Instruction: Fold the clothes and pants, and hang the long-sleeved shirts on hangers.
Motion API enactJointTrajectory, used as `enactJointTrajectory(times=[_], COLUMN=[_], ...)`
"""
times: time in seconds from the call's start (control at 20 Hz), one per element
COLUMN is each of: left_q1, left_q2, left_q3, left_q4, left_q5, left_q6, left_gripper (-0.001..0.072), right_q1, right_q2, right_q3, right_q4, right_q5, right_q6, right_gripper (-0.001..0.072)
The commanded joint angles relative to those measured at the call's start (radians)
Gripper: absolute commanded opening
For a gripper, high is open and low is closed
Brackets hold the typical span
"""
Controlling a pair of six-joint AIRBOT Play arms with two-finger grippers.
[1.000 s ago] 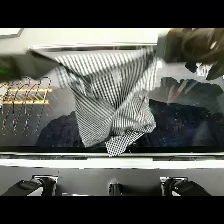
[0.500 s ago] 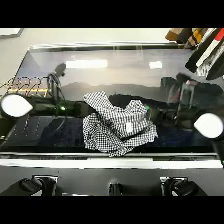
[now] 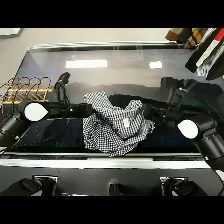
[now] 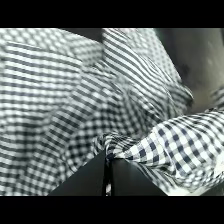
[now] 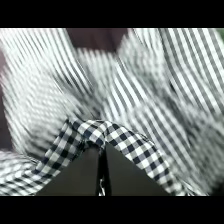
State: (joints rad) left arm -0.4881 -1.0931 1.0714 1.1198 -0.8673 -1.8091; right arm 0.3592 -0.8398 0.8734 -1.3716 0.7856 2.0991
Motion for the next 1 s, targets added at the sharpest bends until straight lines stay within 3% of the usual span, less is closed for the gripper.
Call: enactJointTrajectory(times=[0.0, 0.2, 0.35, 0.6, 0.65, 0.75, 0.95], left_q1=[0.026, 0.045, 0.065, 0.100, 0.113, 0.148, 0.300], left_q2=[0.001, 0.007, 0.007, 0.004, 0.004, 0.009, 0.066], left_q3=[0.022, 0.073, 0.078, 0.077, 0.077, 0.077, 0.078], left_q4=[0.071, 0.087, 0.195, 0.244, 0.243, 0.243, 0.243], left_q5=[0.023, 0.013, -0.064, -0.140, -0.154, -0.193, -0.306], left_q6=[-0.084, -0.092, -0.246, -0.266, -0.267, -0.266, -0.134], left_gripper=[0.0014, 0.0014, 0.0014, 0.0024, 0.0101, 0.0460, 0.0482], right_q1=[0.001, 0.001, 0.047, 0.217, 0.241, 0.267, 0.269], right_q2=[-0.016, -0.016, -0.019, -0.111, -0.143, -0.165, -0.164], right_q3=[0.089, 0.171, 0.142, 0.088, 0.088, 0.089, 0.113], right_q4=[-0.029, -0.066, -0.171, -0.269, -0.281, -0.288, -0.315], right_q5=[-0.131, 0.022, 0.174, 0.084, 0.062, 0.015, 0.000], right_q6=[0.018, -0.020, 0.002, 0.191, 0.232, 0.298, 0.314], right_gripper=[0.0029, 0.0029, 0.0029, 0.0029, 0.0029, 0.0029, 0.0029])
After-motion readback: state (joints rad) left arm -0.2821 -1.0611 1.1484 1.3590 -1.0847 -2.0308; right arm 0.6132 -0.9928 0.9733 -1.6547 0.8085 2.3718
